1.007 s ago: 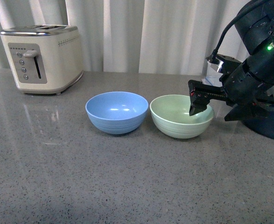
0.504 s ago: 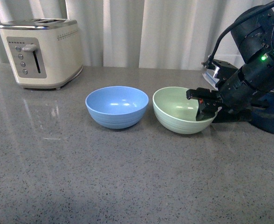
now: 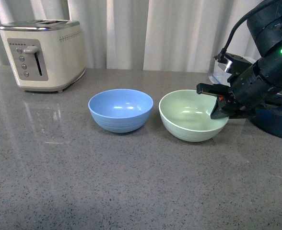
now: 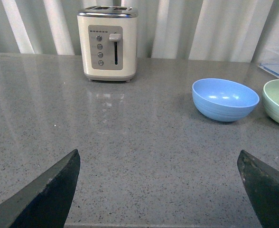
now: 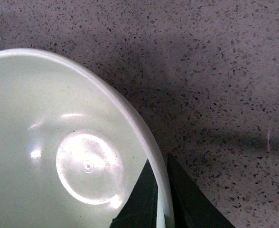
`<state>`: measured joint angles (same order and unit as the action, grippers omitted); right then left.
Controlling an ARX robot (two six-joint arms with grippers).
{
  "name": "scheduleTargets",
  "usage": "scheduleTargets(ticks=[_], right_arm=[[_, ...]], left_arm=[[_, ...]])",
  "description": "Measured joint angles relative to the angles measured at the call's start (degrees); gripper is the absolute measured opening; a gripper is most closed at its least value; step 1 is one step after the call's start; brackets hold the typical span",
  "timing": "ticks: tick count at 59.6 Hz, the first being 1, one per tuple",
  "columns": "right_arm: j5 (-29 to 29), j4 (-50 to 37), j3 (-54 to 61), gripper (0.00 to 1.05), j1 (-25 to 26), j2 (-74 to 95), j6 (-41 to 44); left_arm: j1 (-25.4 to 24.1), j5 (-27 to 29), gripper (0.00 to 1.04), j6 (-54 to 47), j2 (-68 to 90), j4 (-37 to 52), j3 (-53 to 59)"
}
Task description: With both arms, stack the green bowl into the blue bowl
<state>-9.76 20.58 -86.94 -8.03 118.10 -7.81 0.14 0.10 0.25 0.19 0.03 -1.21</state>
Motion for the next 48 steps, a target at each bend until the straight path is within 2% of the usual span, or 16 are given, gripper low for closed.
scheduleTargets(ticks=[21, 48], right_arm=[[-1.5, 4.3, -7.3, 0.02, -0.9, -1.0, 0.6], [-4.1, 7.1, -14.5, 0.02, -7.5, -1.3, 1.7]], left_arm=[[0.0, 0.0, 0.98, 0.0, 0.0, 0.0, 0.0], [0.0, 0.0, 0.98, 0.0, 0.0, 0.0, 0.0]])
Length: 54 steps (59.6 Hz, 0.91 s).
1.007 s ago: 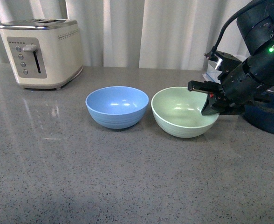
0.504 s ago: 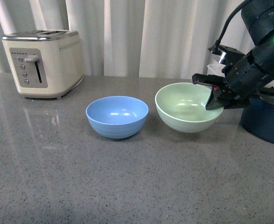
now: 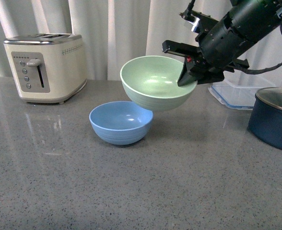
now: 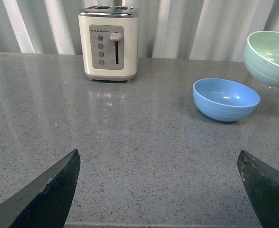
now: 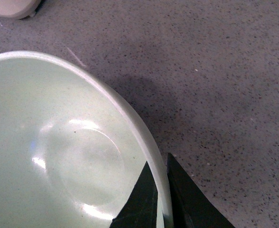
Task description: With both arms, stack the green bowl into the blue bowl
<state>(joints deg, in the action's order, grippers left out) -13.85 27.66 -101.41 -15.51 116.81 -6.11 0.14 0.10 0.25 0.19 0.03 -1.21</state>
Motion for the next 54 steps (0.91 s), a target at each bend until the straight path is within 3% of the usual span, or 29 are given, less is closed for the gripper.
scheduleTargets(ticks=[29, 54], right_arm=[[-0.9, 2.6, -9.9, 0.02, -3.7, 9.2, 0.1], [-2.3, 2.2, -10.5, 0.02, -3.8, 11.4, 0.3]], left_arm=[[0.0, 0.0, 0.98, 0.0, 0.0, 0.0, 0.0], [0.0, 0.0, 0.98, 0.0, 0.0, 0.0, 0.0]])
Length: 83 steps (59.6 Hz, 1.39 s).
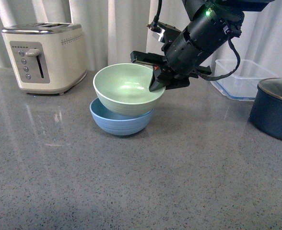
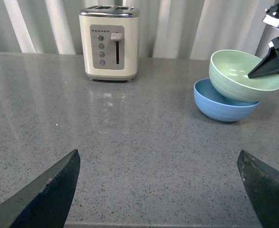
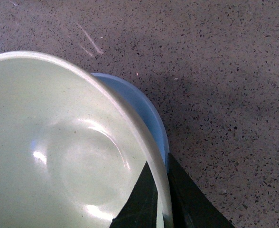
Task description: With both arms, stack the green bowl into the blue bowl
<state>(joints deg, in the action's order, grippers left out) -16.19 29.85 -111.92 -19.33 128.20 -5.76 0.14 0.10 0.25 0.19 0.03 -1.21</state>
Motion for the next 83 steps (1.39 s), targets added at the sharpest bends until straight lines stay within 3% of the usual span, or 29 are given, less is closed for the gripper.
scheduleTargets(ticks=[28, 37, 50, 58, 72, 83], right_arm=[[-1.8, -0.9, 0.2, 0.03, -1.4, 1.9, 1.1], [-2.9, -0.6, -0.8, 0.38, -1.6, 3.0, 1.2], [-3.1, -0.8, -1.5, 0.70, -0.7, 2.9, 1.1], [-3.4, -2.1, 2.5, 0.97, 1.7, -0.2, 1.3], [-4.8, -6.5, 16.2, 0.95, 8.3, -14.3, 2.5], [-5.8, -9.0, 34.2, 0.95, 17.0, -30.8, 4.4]], left_arm=[[0.0, 0.0, 0.98, 0.0, 0.0, 0.0, 0.0], [0.0, 0.0, 0.98, 0.0, 0.0, 0.0, 0.0], [0.0, 0.0, 0.98, 0.0, 0.0, 0.0, 0.0], [0.0, 0.0, 0.98, 0.0, 0.0, 0.0, 0.0], [0.0, 0.0, 0.98, 0.0, 0.0, 0.0, 0.0], [0.0, 0.0, 0.98, 0.0, 0.0, 0.0, 0.0]])
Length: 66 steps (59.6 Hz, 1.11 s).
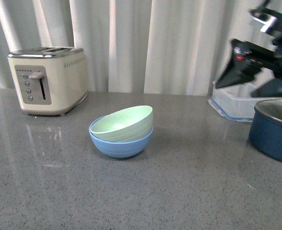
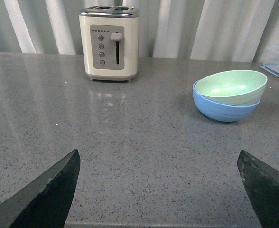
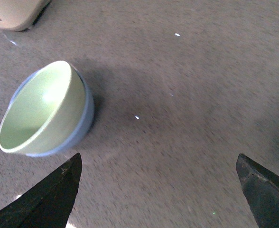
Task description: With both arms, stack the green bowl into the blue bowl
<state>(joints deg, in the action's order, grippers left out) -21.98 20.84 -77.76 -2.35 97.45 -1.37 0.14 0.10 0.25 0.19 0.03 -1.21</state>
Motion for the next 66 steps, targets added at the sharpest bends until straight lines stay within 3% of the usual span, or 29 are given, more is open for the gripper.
scheduleTargets(ticks=[8, 14, 16, 17, 20, 28, 45, 66], right_arm=[[1.4, -0.7, 17.5, 0.95, 8.5, -15.6, 2.8], [2.8, -1.4, 23.2, 0.94, 10.4, -21.3, 4.2], [6.8, -12.0, 27.6, 0.89, 9.7, -22.8, 3.4], [11.7, -21.9, 31.8, 0.83, 9.0, -23.9, 3.0], [15.9, -39.8, 40.4, 0.73, 8.0, -25.6, 2.4], [17.6, -61.1, 52.5, 0.48, 6.9, -30.8, 2.0], [21.7, -63.6, 63.5, 0.01, 2.7, -39.7, 2.1], [22.0, -60.1, 71.3, 0.01, 2.4, -51.2, 2.0]], left_arm=[[0.0, 0.0, 0.98, 0.0, 0.0, 0.0, 0.0], [0.0, 0.0, 0.98, 0.0, 0.0, 0.0, 0.0], [0.0, -0.1, 0.98, 0.0, 0.0, 0.0, 0.0], [0.0, -0.1, 0.98, 0.0, 0.0, 0.0, 0.0], [0.0, -0.1, 0.98, 0.0, 0.0, 0.0, 0.0], [0.0, 0.0, 0.98, 0.0, 0.0, 0.0, 0.0], [0.0, 0.0, 0.98, 0.0, 0.0, 0.0, 0.0], [0.0, 0.0, 0.98, 0.0, 0.0, 0.0, 0.0]])
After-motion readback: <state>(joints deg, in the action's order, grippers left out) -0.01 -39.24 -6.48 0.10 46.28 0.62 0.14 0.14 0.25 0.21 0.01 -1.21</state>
